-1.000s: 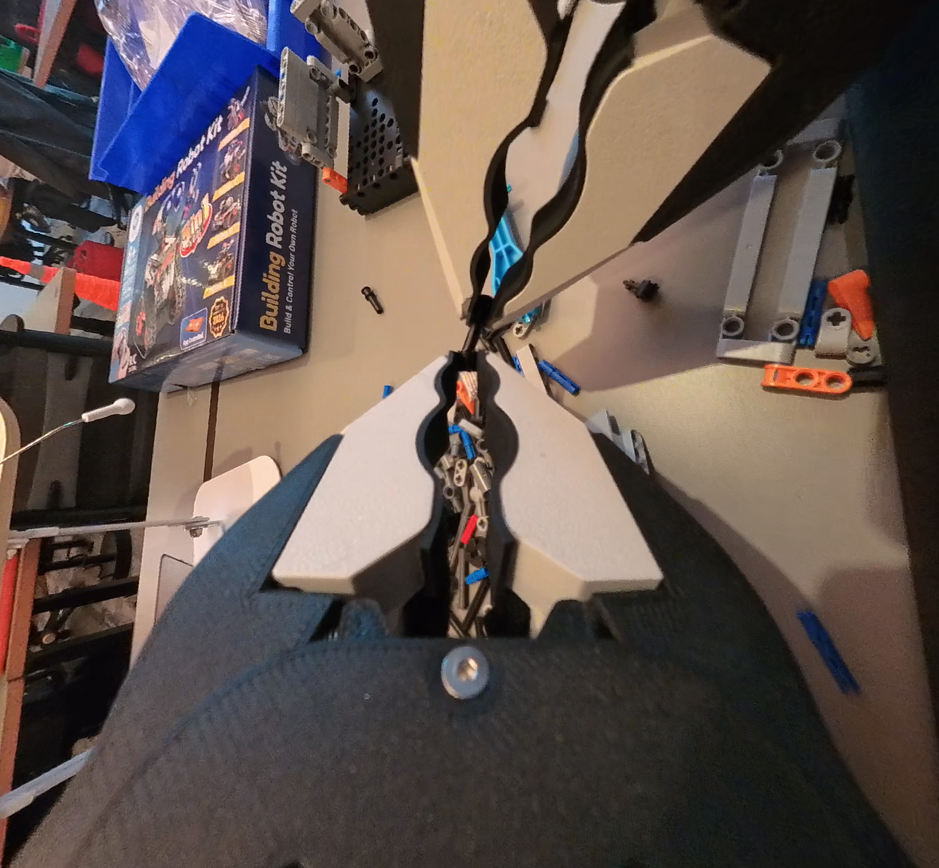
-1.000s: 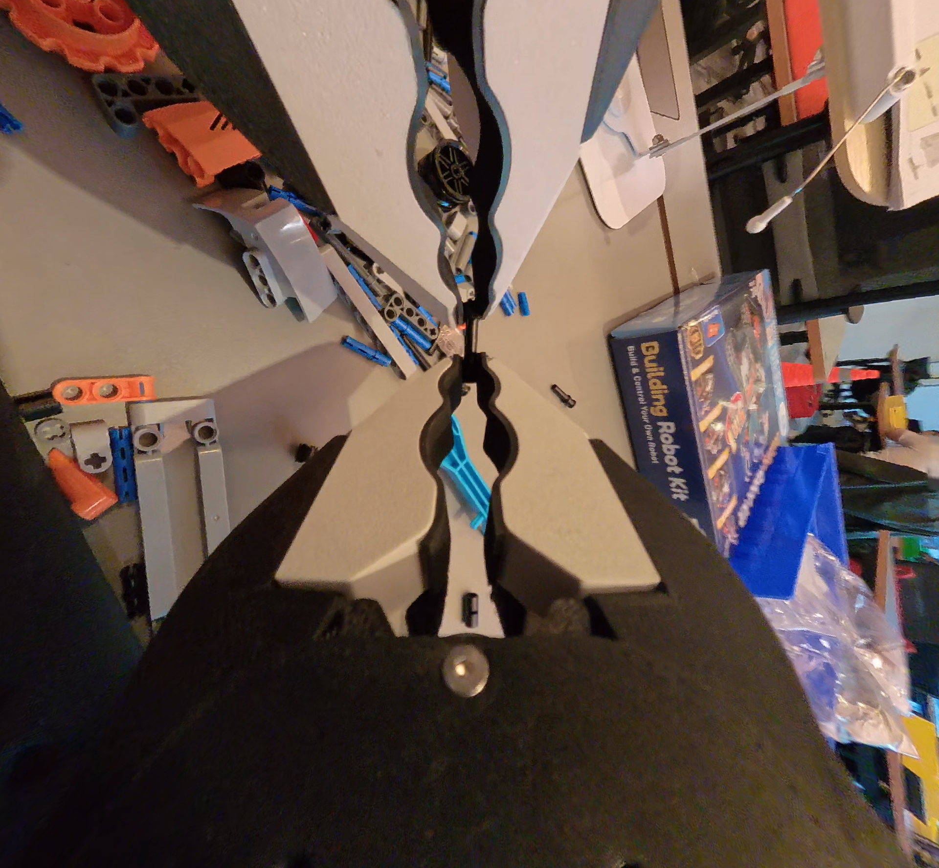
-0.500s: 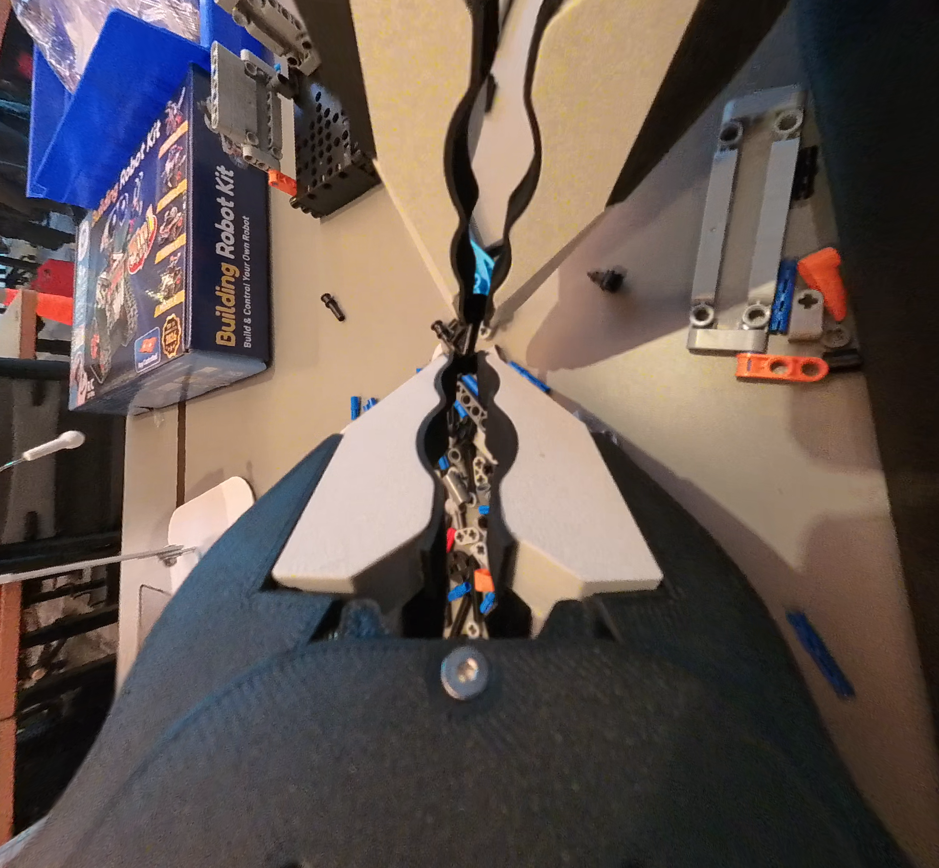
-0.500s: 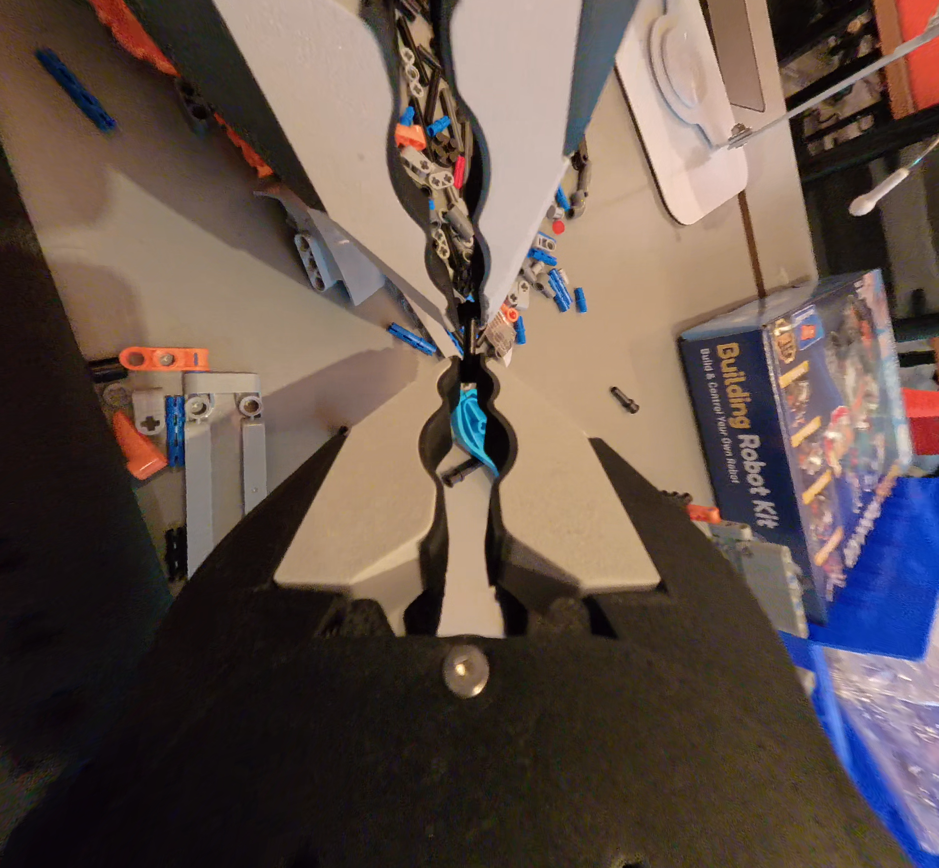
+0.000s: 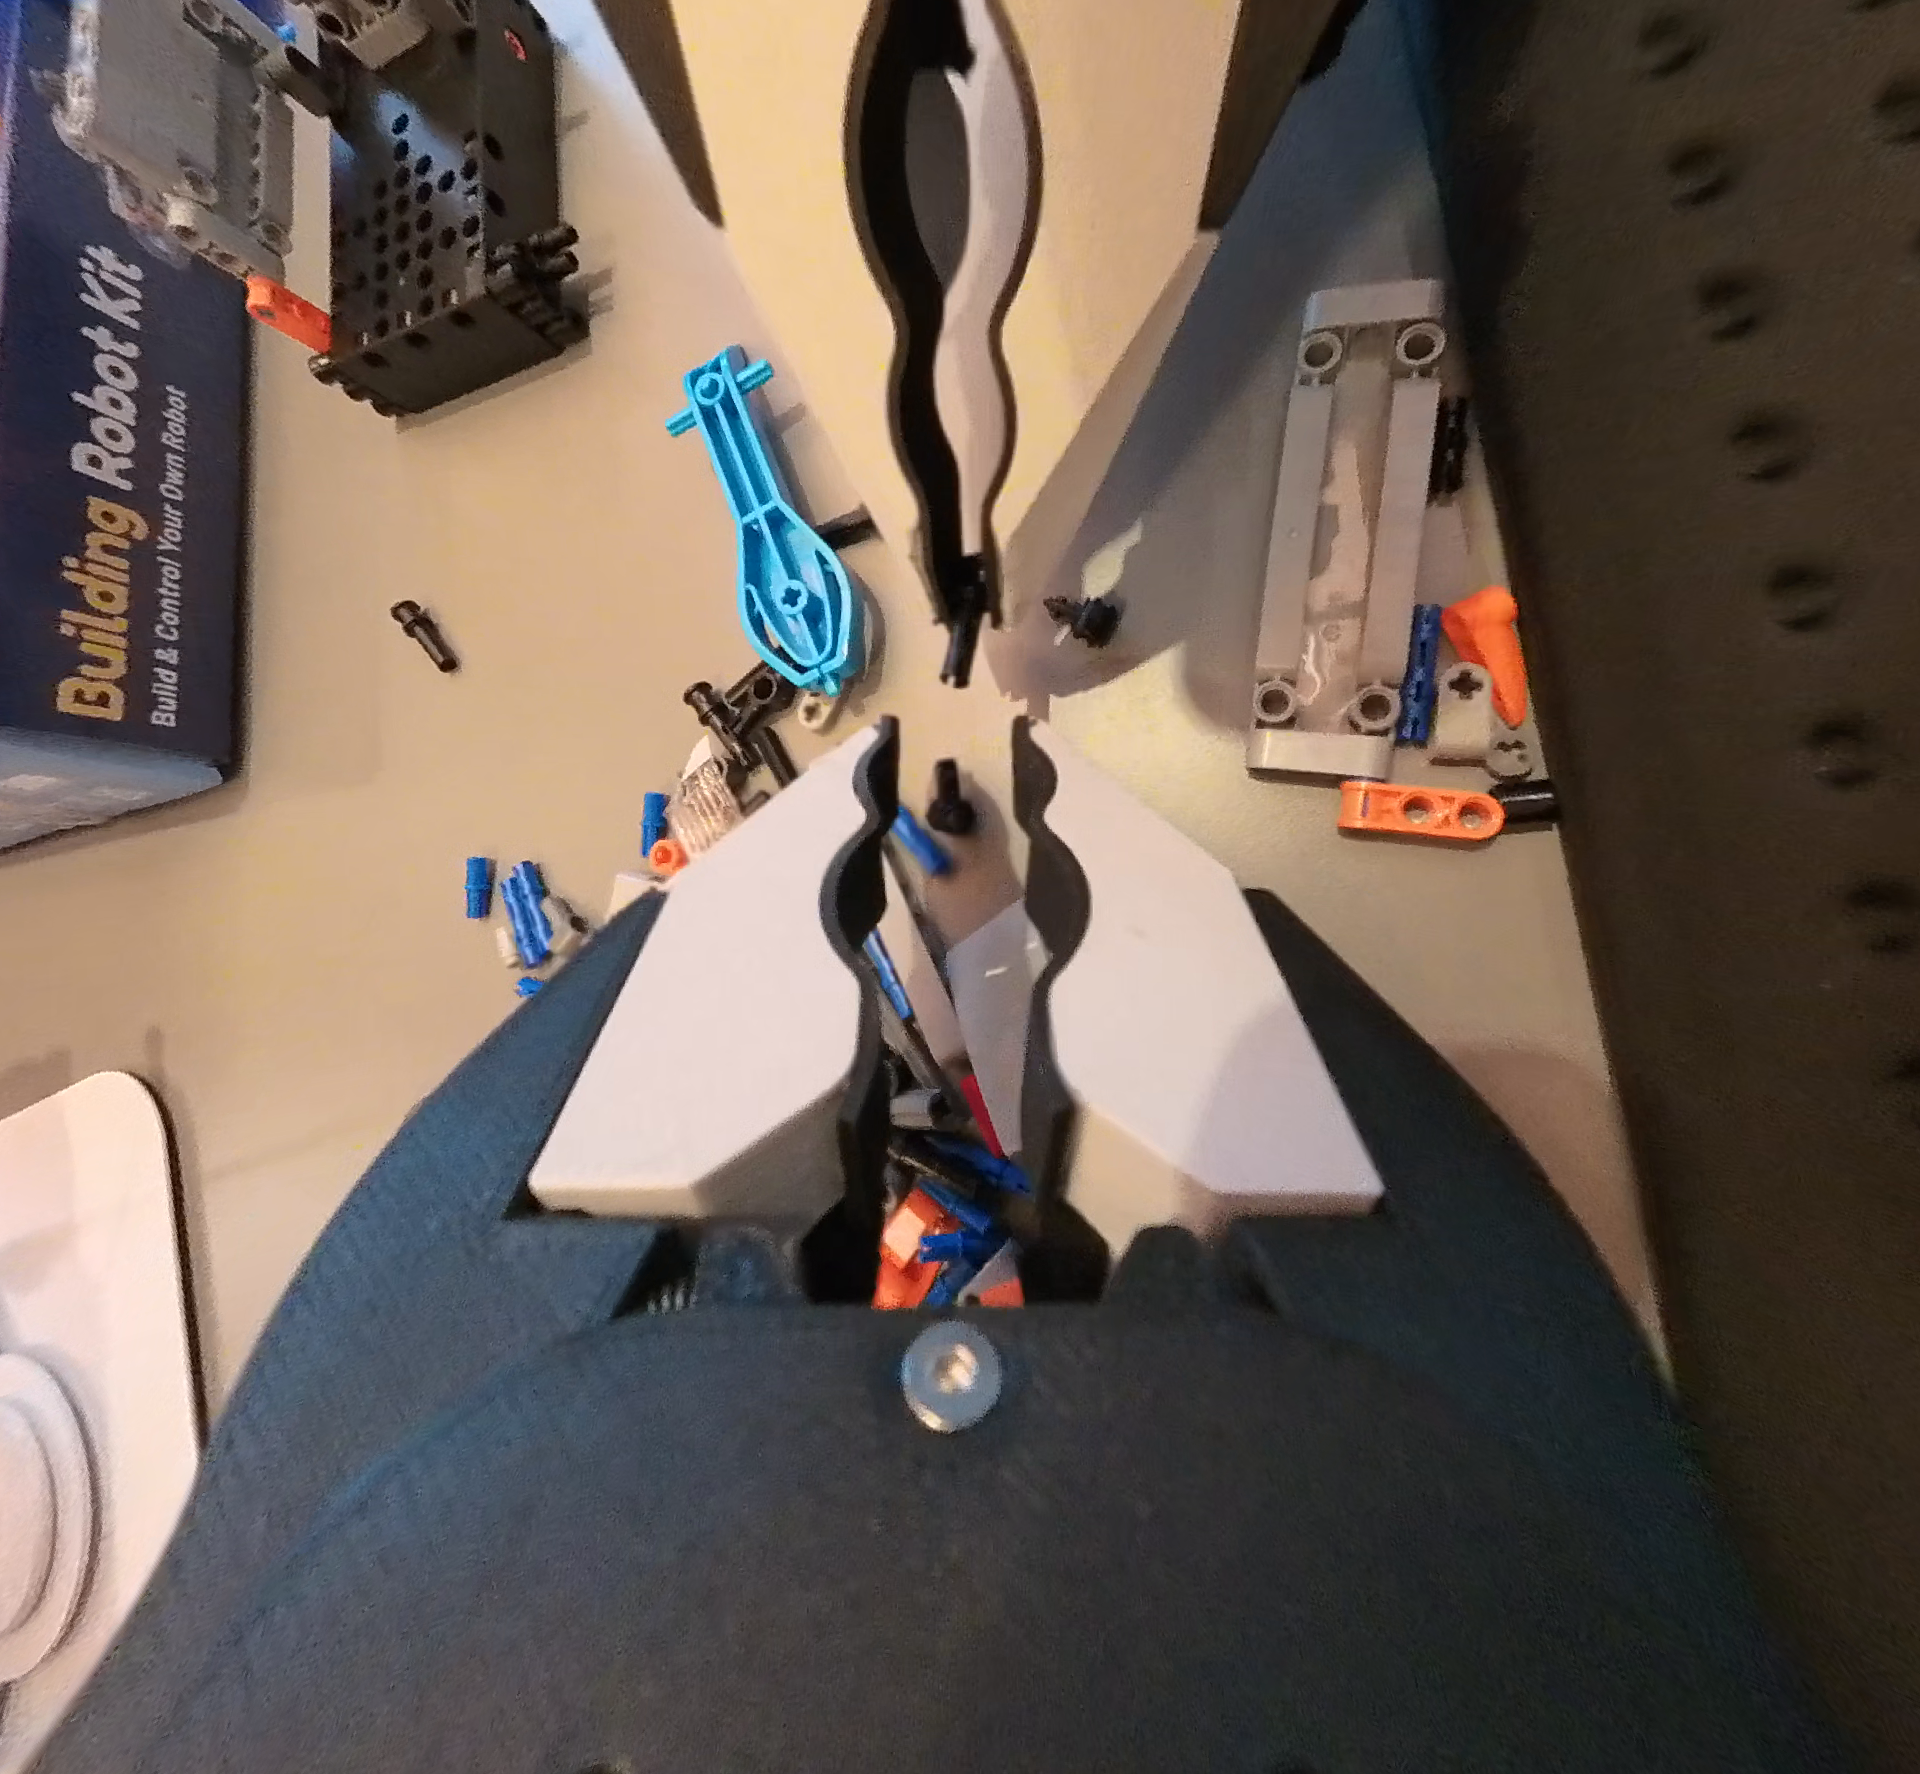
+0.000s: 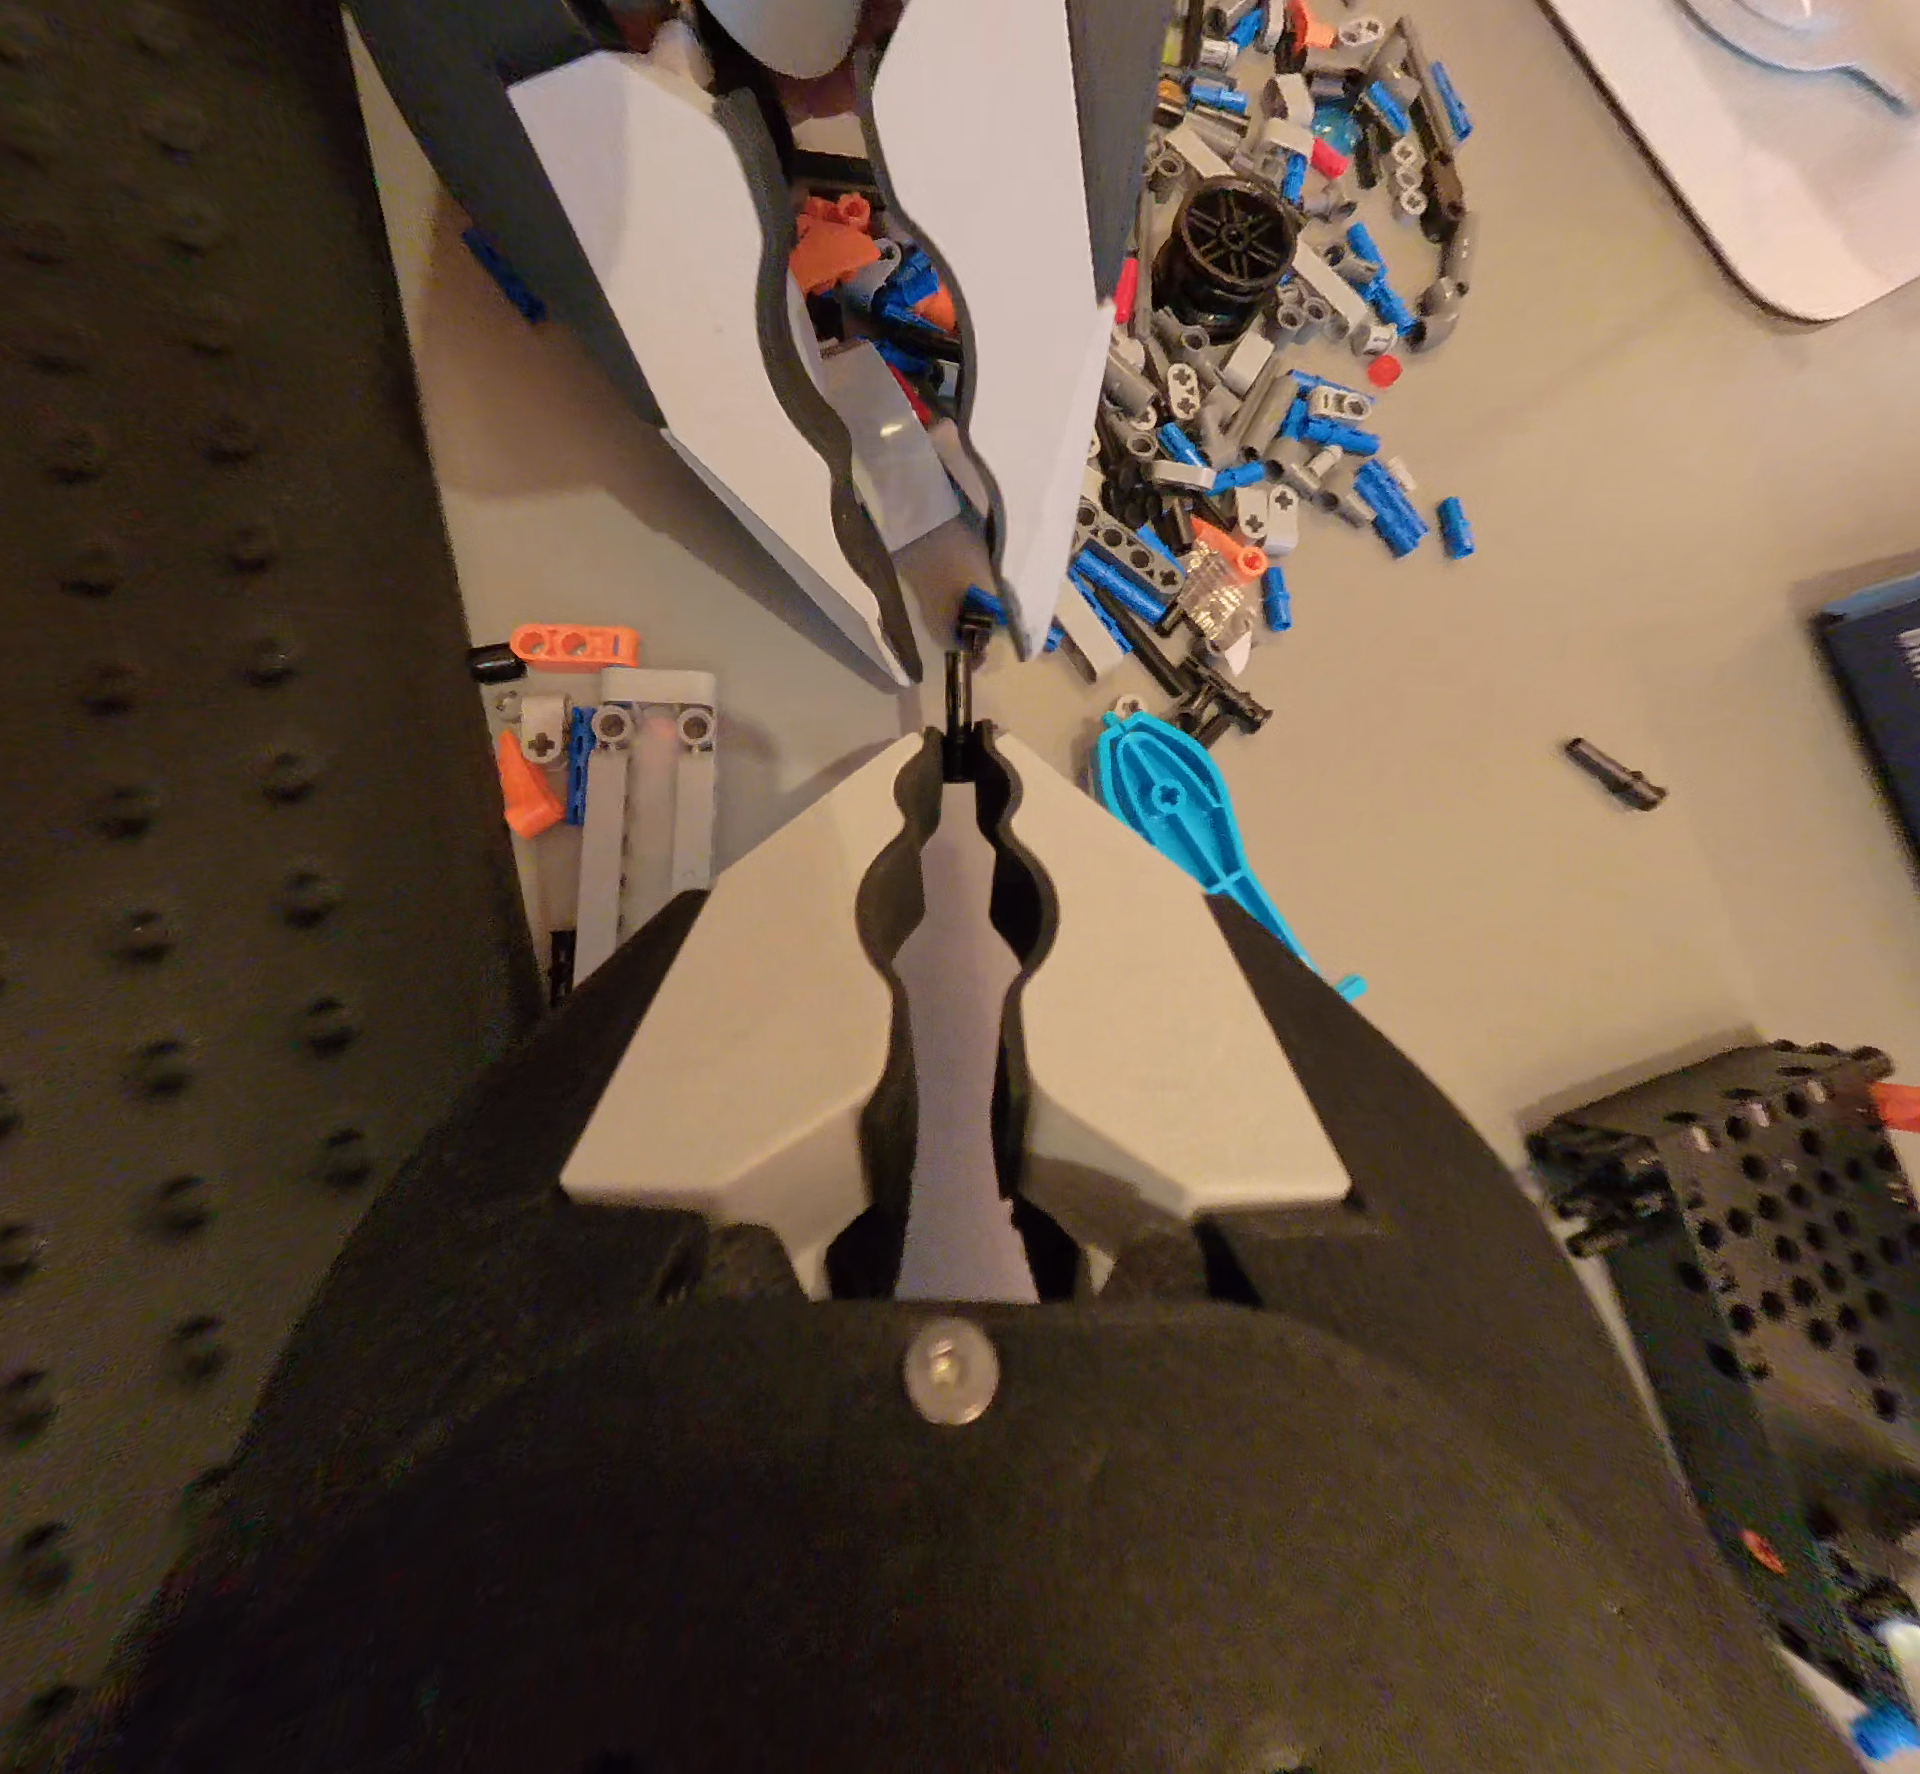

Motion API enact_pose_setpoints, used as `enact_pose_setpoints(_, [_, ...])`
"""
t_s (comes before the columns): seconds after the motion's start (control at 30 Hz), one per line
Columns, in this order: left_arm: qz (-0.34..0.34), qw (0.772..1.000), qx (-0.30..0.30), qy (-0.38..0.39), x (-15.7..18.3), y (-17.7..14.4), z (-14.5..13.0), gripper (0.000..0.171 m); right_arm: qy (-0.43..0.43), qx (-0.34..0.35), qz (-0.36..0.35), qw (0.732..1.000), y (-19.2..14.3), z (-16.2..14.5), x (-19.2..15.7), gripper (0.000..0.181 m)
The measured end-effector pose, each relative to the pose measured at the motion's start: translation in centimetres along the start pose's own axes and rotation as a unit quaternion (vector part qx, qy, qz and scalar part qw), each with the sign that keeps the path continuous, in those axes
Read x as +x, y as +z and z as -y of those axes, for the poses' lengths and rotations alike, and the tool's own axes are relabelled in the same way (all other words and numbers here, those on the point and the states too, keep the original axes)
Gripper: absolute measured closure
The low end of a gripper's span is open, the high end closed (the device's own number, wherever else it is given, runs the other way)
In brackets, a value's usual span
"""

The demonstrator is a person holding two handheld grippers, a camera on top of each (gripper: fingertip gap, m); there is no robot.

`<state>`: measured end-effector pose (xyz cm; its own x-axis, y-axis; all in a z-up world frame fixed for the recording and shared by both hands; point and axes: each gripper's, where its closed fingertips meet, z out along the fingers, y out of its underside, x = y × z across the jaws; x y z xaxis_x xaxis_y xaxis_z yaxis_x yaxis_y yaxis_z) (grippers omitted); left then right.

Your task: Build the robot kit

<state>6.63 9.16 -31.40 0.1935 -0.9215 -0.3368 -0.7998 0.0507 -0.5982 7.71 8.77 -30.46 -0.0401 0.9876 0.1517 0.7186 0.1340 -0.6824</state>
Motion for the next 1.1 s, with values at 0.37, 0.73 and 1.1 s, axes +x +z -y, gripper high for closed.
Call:
enact_pose_setpoints(0.37, [0.048, 0.996, 0.038, 0.060, -0.3, -1.2, 1.9, 0.171, 0.043, 0.052, 0.040, 0.997, -0.9, 1.0, -0.3, 0.178])
enact_pose_setpoints(0.73, [0.080, 0.991, 0.079, 0.069, -1.0, -2.7, 3.4, 0.167, 0.088, 0.107, 0.073, 0.988, -2.0, 2.1, -0.2, 0.178])
enact_pose_setpoints(1.1, [0.085, 0.989, 0.115, 0.033, -1.5, -3.7, 4.2, 0.171, 0.124, 0.172, 0.084, 0.974, -3.3, 3.5, 0.4, 0.177])
